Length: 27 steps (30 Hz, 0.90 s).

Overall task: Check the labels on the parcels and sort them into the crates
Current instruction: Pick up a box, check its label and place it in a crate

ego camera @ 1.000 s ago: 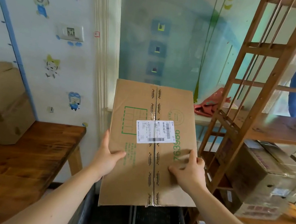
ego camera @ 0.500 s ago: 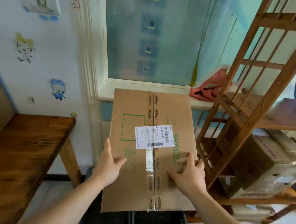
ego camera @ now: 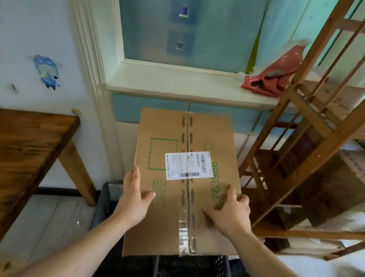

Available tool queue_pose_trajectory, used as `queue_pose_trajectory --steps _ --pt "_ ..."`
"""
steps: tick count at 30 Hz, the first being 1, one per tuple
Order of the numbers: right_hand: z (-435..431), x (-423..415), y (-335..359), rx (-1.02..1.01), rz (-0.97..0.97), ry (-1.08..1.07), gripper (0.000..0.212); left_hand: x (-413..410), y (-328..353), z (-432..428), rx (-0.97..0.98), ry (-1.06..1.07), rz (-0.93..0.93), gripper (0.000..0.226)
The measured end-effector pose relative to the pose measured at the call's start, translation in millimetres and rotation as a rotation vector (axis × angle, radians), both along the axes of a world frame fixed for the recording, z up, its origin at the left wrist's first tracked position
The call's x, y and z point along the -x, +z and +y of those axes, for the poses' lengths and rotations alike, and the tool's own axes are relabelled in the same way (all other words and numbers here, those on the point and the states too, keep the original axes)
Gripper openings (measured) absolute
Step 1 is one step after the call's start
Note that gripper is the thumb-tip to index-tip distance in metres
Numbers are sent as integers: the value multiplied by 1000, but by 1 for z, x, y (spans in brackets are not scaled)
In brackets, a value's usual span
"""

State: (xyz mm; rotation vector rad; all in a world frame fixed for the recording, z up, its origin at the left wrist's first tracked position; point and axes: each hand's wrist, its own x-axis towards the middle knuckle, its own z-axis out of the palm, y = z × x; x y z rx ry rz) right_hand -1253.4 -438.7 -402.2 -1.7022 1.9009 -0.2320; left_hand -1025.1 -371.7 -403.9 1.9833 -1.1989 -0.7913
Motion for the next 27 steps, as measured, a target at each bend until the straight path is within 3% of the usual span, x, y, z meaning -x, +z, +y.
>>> queue_pose_trajectory --steps 16,27 --pt "-56 42 -194 -171 96 -32 99 45 -202 -64 -173 -7 82 82" --pt "-82 58 -317 -206 138 -65 81 67 -333 -92 -202 -32 90 79"
